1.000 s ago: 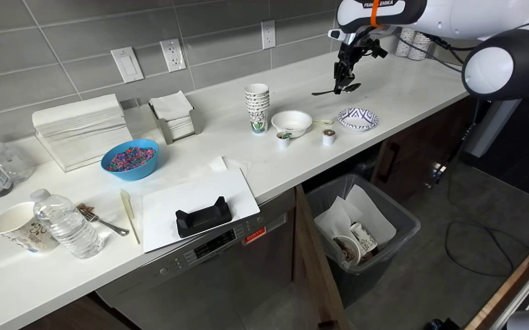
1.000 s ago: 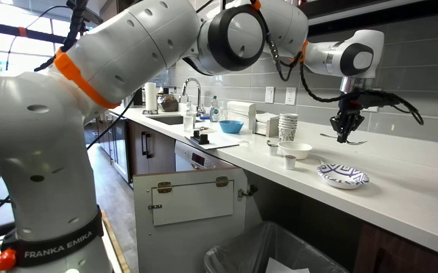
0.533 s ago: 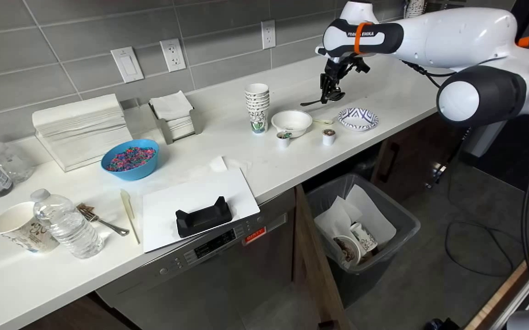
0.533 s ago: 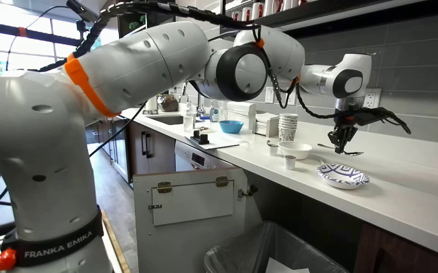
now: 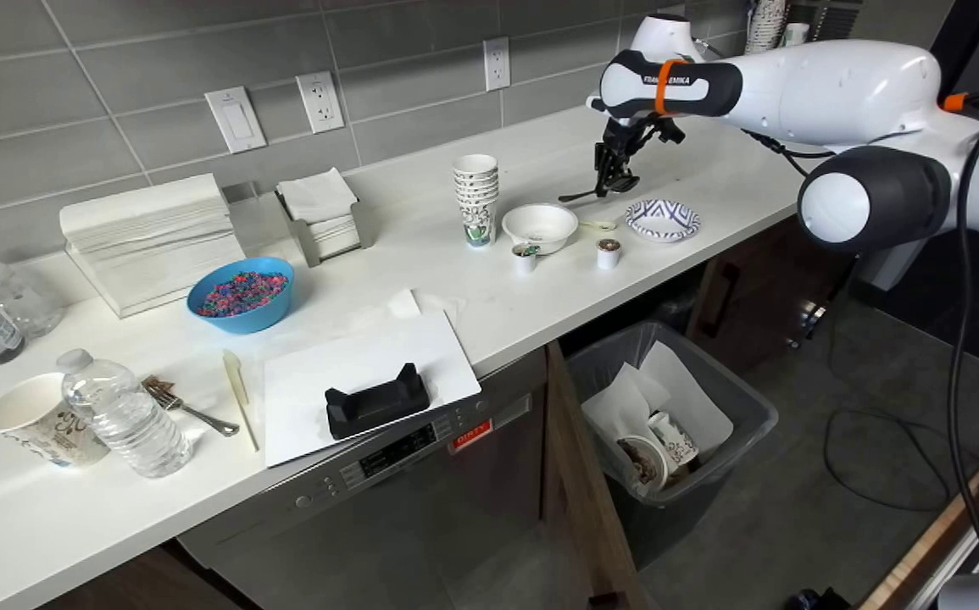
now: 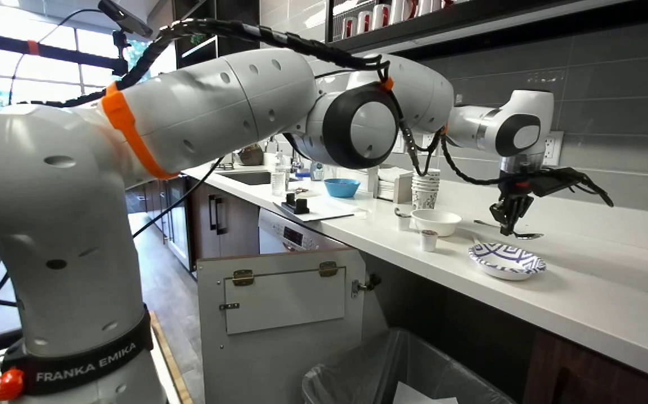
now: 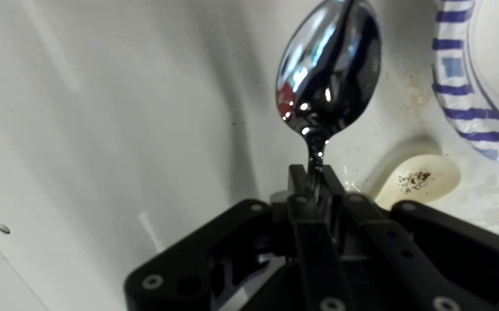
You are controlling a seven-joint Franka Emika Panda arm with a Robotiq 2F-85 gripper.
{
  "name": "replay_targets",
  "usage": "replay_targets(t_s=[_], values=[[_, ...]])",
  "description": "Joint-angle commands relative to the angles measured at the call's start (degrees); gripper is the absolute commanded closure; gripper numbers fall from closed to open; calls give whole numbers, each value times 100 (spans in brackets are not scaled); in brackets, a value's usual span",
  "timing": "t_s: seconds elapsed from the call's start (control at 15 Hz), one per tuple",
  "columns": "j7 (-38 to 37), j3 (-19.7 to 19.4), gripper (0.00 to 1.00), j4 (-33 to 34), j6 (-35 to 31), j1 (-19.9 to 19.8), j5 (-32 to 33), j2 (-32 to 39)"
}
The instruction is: Use a spoon to transfer some contents from the left coffee pod to the bowl
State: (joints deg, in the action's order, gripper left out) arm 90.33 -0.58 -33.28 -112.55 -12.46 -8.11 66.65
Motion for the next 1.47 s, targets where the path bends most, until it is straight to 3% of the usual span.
replay_targets(t_s=[0.0, 1.4], values=[[69, -18, 98, 404, 165, -23, 52, 271], [-25, -133, 98, 519, 302, 25, 89, 440]])
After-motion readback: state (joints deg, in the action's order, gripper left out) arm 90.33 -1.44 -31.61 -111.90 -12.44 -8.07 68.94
